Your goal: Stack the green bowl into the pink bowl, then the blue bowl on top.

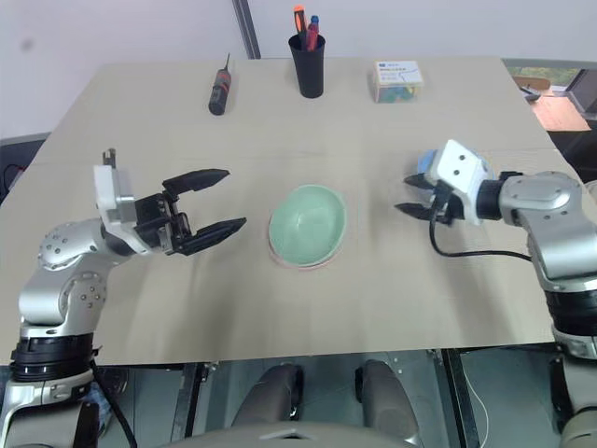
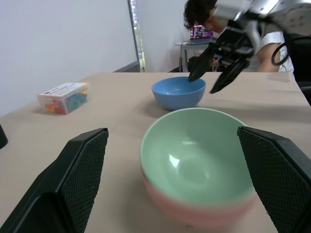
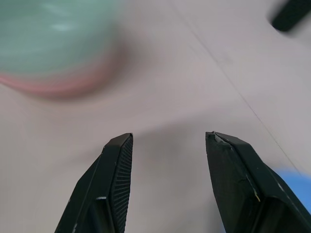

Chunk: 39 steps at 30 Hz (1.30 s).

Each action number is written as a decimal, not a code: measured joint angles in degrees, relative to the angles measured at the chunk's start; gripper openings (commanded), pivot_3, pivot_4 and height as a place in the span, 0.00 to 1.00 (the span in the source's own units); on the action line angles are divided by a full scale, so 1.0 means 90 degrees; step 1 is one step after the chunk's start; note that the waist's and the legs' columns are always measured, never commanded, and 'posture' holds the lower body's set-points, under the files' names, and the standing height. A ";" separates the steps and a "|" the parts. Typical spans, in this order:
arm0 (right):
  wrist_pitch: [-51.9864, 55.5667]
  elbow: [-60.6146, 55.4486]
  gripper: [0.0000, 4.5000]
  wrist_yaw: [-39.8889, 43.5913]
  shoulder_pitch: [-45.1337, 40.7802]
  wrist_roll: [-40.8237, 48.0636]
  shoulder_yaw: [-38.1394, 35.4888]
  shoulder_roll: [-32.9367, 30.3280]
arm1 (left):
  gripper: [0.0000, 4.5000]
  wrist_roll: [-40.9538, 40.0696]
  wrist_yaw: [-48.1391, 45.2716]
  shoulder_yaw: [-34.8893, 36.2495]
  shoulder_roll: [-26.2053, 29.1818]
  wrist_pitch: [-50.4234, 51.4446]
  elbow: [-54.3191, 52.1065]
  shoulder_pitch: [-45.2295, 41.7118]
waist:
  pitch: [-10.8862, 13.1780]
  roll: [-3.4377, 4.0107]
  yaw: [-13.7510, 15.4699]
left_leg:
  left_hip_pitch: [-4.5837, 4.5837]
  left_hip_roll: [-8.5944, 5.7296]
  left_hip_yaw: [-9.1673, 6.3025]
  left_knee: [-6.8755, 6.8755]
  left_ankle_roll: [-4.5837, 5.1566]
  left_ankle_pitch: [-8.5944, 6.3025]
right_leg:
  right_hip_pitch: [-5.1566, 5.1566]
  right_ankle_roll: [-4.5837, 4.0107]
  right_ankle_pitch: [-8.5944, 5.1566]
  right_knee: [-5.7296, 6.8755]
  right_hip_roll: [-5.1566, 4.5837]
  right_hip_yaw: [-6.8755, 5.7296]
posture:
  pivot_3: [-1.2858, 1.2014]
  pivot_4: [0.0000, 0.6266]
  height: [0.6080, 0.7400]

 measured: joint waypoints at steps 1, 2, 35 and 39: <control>-0.0060 0.0248 0.55 -0.0120 -0.0007 -0.0083 0.0001 0.0000 | 1.00 0.0001 -0.0003 -0.0025 -0.0030 -0.0001 0.0031 -0.0064 | 0.0000 -0.0001 0.0001 | -0.0002 0.0000 0.0000 0.0003 0.0000 0.0000 | 0.0000 0.0000 0.0000 0.0000 0.0000 -0.0001 | 0.52 0.24 0.99; -0.0176 0.0570 0.55 -0.0254 -0.0032 -0.0203 0.0023 0.0006 | 1.00 0.0001 -0.0018 -0.0054 -0.0054 -0.0007 0.0048 -0.0116 | 0.0000 0.0000 0.0001 | -0.0003 -0.0001 0.0001 0.0005 0.0000 0.0000 | 0.0000 0.0000 0.0000 0.0001 0.0000 0.0000 | 0.52 0.24 0.99; -0.0929 0.1702 0.01 0.0169 -0.0842 -0.0602 0.0686 0.0136 | 1.00 -0.0018 -0.0058 -0.0193 -0.0417 -0.0168 0.0143 -0.0282 | 0.0000 0.0001 -0.0014 | -0.0004 0.0001 -0.0002 0.0048 0.0000 0.0000 | -0.0007 0.0001 0.0000 0.0050 0.0000 0.0007 | 0.52 0.24 0.99; -0.0471 -0.0089 0.01 0.0796 -0.0852 0.0165 0.0656 0.0003 | 1.00 -0.0008 -0.0181 -0.0121 -0.0176 -0.0175 0.0301 -0.0245 | 0.0000 0.0001 -0.0004 | -0.0004 0.0003 -0.0023 0.0048 0.0005 -0.0003 | -0.0007 0.0001 0.0000 0.0047 -0.0002 0.0002 | 0.52 0.24 0.99</control>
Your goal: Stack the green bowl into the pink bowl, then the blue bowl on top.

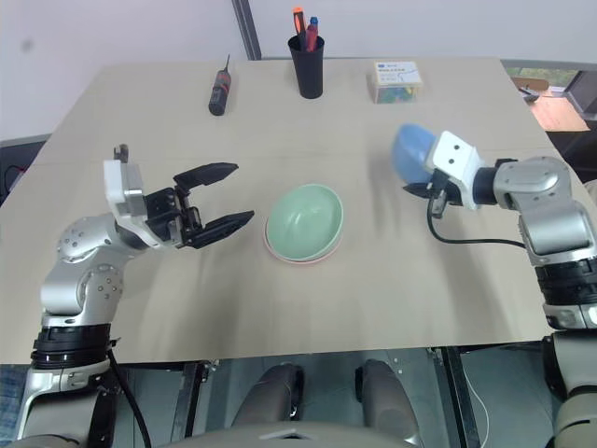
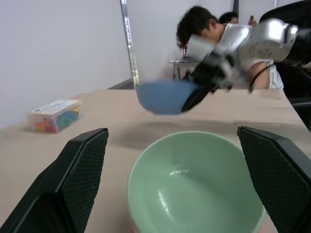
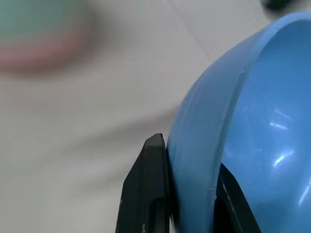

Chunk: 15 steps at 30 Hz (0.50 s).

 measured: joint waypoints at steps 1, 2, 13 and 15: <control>0.0107 -0.0318 0.01 0.0087 0.0000 0.0142 0.0009 -0.0007 | 1.00 0.0003 -0.0020 0.0023 0.0057 0.0000 0.0028 0.0017 | 0.0000 0.0000 0.0006 | 0.0000 -0.0001 -0.0006 0.0000 0.0003 -0.0002 | 0.0001 0.0000 0.0000 0.0000 0.0000 -0.0001 | 0.52 0.24 0.99; 0.0307 -0.0696 0.01 0.0147 -0.0007 0.0301 0.0035 -0.0006 | 1.00 0.0012 -0.0047 0.0048 0.0144 -0.0001 0.0104 0.0024 | 0.0000 0.0000 0.0009 | 0.0000 -0.0002 -0.0011 0.0001 0.0004 -0.0002 | 0.0001 0.0000 0.0000 0.0000 0.0000 0.0000 | 0.52 0.24 0.99; 0.0995 -0.2437 0.19 -0.0184 -0.0434 0.0292 0.1412 0.0597 | 1.00 0.0139 -0.0713 0.0531 0.0935 -0.0232 0.1022 0.0272 | 0.0000 0.0000 -0.0003 | 0.0000 -0.0003 -0.0024 0.0000 -0.0001 0.0000 | -0.0001 0.0000 0.0000 0.0000 0.0001 -0.0006 | 0.52 0.24 0.99; 0.0970 -0.2413 0.36 -0.0249 -0.0513 0.0089 0.1660 0.0652 | 1.00 0.0134 -0.0919 0.0634 0.1096 -0.0254 0.1139 0.0339 | 0.0000 0.0000 0.0010 | 0.0000 -0.0006 -0.0026 0.0001 -0.0004 0.0003 | -0.0001 0.0000 -0.0001 -0.0002 0.0001 -0.0009 | 0.52 0.24 0.99</control>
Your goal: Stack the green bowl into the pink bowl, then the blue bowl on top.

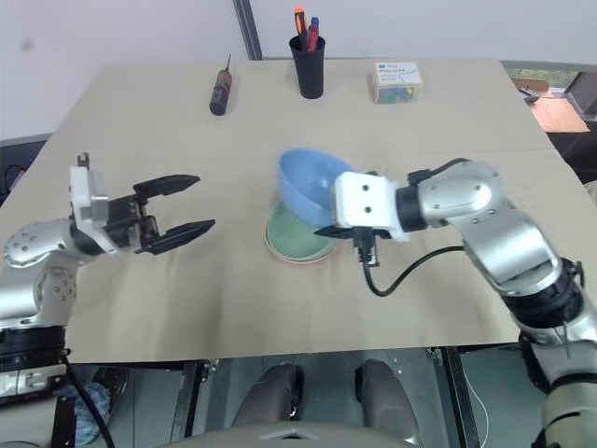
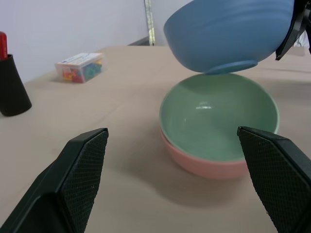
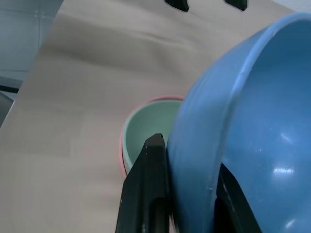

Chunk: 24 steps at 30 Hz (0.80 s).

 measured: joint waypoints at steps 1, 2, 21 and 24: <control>-0.0012 0.0050 0.46 -0.0024 -0.0050 -0.0076 0.0065 0.0022 | 1.00 0.0000 -0.0046 0.0045 0.0025 -0.0003 0.0067 0.0006 | 0.0000 0.0000 0.0005 | -0.0001 -0.0001 -0.0001 0.0000 0.0000 0.0000 | 0.0000 0.0000 0.0000 -0.0002 0.0000 -0.0001 | 0.52 0.24 0.99; -0.0013 0.0061 0.54 -0.0030 -0.0064 -0.0093 0.0080 0.0029 | 1.00 0.0000 -0.0052 0.0050 0.0028 -0.0003 0.0075 0.0005 | 0.0000 0.0000 0.0007 | -0.0001 -0.0002 -0.0002 0.0000 0.0000 0.0000 | 0.0001 0.0000 0.0000 -0.0002 -0.0001 -0.0002 | 0.52 0.24 0.99; 0.0420 0.0948 0.91 -0.0165 0.1758 0.1526 -0.2872 -0.0327 | 1.00 0.0014 0.0598 0.0295 0.0114 0.0602 -0.0783 0.0727 | -0.0001 -0.0003 -0.0005 | -0.0007 0.0003 -0.0002 -0.0009 0.0025 -0.0014 | 0.0002 -0.0001 0.0000 -0.0012 -0.0009 -0.0004 | 0.52 0.24 0.99; -0.0109 0.1538 0.91 0.0044 0.2517 0.1567 -0.3417 -0.0381 | 1.00 -0.0081 0.0893 0.0435 0.0033 0.0765 -0.1181 0.1064 | -0.0001 -0.0003 0.0003 | -0.0004 0.0003 0.0014 -0.0010 0.0027 -0.0015 | 0.0006 -0.0001 0.0000 -0.0014 -0.0010 0.0000 | 0.52 0.24 0.99</control>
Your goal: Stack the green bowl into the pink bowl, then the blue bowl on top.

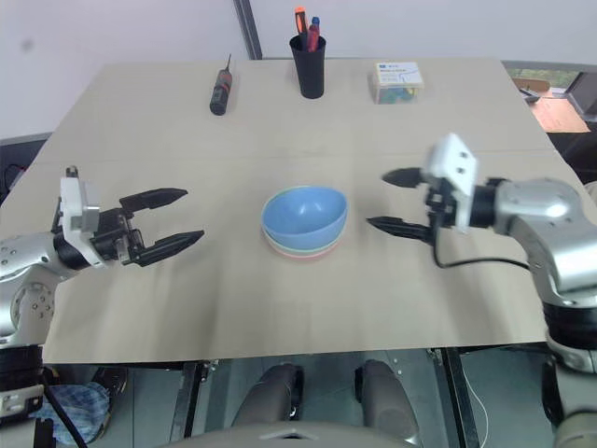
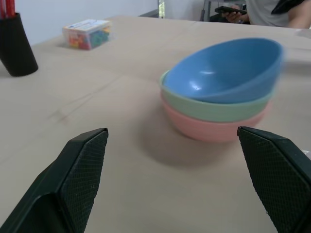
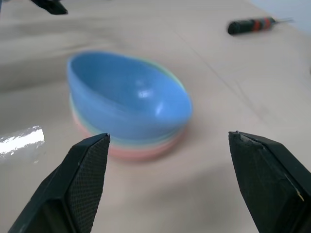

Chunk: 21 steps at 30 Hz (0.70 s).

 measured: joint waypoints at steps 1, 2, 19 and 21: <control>-0.0244 0.0288 0.91 0.0077 0.0337 -0.0008 -0.0184 -0.0073 | 1.00 -0.0057 0.0182 0.0094 -0.0104 0.0104 -0.0161 0.0193 | 0.0000 0.0000 0.0002 | 0.0000 0.0000 0.0003 0.0000 0.0001 0.0000 | 0.0000 0.0000 0.0000 -0.0001 -0.0001 0.0004 | 0.52 0.24 0.99; -0.0401 0.0546 0.91 0.0141 0.0519 -0.0035 -0.0278 -0.0127 | 1.00 -0.0068 0.0322 0.0130 -0.0166 0.0172 -0.0223 0.0307 | 0.0001 0.0001 0.0000 | 0.0000 -0.0001 0.0009 0.0001 0.0001 0.0000 | 0.0000 0.0001 0.0000 0.0000 -0.0001 0.0006 | 0.52 0.24 0.99; -0.2439 0.2089 0.91 0.1273 0.1283 0.0435 -0.1226 -0.0179 | 1.00 -0.0141 0.1137 0.0560 -0.0543 0.0098 -0.0850 0.1199 | 0.0004 0.0002 0.0006 | 0.0111 0.0009 0.0055 -0.0012 0.0003 -0.0002 | 0.0093 0.0000 -0.0001 0.0007 0.0004 0.0035 | 0.52 0.24 0.99; -0.2487 0.2095 0.91 0.1269 0.1286 0.0437 -0.1225 -0.0178 | 1.00 -0.0136 0.1138 0.0559 -0.0568 0.0078 -0.0898 0.1263 | 0.0004 0.0002 0.0004 | 0.0109 0.0011 0.0052 -0.0013 0.0003 -0.0002 | 0.0093 0.0000 -0.0001 0.0002 0.0000 0.0035 | 0.52 0.24 0.99</control>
